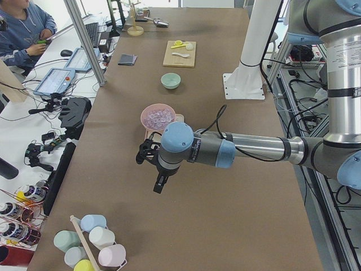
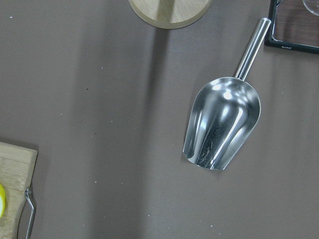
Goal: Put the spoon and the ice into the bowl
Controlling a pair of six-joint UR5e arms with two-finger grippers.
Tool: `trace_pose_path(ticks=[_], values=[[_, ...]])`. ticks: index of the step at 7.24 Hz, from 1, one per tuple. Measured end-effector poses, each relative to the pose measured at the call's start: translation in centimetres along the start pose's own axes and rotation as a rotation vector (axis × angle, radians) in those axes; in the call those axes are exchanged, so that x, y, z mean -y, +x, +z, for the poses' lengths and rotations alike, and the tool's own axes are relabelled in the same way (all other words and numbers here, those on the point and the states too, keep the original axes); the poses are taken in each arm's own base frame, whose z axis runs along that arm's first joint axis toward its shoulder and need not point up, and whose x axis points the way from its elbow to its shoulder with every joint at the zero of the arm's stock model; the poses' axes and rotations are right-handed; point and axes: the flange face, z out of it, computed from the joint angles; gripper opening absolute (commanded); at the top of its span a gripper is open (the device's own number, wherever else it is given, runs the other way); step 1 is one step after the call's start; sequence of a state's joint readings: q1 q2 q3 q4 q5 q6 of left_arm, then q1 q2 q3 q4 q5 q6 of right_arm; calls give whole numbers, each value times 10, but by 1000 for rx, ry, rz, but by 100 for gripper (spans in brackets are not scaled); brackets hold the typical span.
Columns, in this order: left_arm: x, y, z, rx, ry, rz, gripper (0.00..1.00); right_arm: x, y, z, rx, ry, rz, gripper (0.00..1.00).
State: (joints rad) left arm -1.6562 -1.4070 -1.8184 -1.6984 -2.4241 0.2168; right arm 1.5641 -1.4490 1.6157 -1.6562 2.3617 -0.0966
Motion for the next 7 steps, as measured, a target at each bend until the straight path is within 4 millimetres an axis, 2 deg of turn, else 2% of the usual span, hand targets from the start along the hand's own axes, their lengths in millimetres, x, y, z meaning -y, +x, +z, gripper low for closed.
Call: trace_pose_path(ticks=[3, 7], values=[[9, 21, 27, -12, -53, -46, 98, -3, 2, 2, 3, -2, 4, 100], [7, 22, 30, -16, -57, -137, 99, -5, 5, 6, 6, 7, -3, 100]])
